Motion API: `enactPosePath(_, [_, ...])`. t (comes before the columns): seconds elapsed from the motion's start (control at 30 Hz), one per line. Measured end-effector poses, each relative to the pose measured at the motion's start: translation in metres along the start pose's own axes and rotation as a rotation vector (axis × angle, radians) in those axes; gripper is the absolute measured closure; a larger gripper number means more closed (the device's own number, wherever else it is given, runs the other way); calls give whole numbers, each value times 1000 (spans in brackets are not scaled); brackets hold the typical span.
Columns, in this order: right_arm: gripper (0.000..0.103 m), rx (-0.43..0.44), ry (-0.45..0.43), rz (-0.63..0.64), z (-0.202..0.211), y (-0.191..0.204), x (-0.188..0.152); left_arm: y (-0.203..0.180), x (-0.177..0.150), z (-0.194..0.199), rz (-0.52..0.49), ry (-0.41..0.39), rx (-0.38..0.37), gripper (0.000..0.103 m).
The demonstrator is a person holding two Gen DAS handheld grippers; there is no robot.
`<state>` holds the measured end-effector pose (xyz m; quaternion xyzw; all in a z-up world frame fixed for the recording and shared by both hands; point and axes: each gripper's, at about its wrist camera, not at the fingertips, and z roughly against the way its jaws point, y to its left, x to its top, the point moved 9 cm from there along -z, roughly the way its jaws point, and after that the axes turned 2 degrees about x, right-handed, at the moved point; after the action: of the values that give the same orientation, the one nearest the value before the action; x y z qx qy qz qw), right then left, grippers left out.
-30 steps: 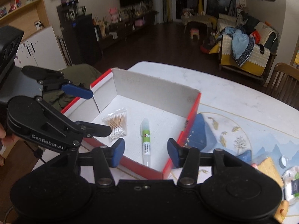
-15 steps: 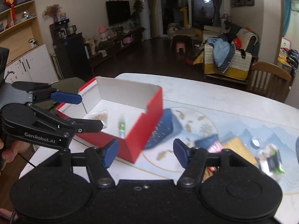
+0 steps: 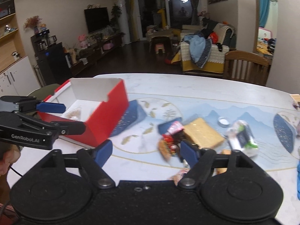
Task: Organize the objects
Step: 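Open both tools to release the items and withdraw from the box, then grasp the plush doll keychain with the left tool while the right tool grasps the yellow squishy toy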
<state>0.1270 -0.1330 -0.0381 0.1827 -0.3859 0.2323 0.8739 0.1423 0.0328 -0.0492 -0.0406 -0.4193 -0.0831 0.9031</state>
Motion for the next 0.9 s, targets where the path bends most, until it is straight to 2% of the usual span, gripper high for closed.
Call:
enactPosePath(0.07, [9, -21, -16, -2, 3, -11, -3, -8, -1, -4, -2, 3, -4, 21])
enactPosePath(0.2, [1, -61, -40, -6, 10, -36, -11, -22, -4, -13, 0, 10, -14, 16])
enactPosePath(0.33, [0, -68, -41, -26, 12, -57, -17, -38, -6, -24, -11, 22, -24, 14])
enactPosePath(0.4, [0, -69, -45, -38, 13, -67, -22, -45, -8, -31, -14, 30, -28, 6])
enactPosePath(0.47, [0, -74, -40, -49, 11, -78, -25, -52, -10, -38, -11, 34, -40, 3])
enactPosePath(0.83, [0, -161, 36, -85, -14, -132, -51, -91, -30, -89, -27, 102, -112, 1])
enactPosePath(0.9, [0, -175, 51, -77, -20, -136, -57, -98, -37, -101, -40, 138, -106, 1])
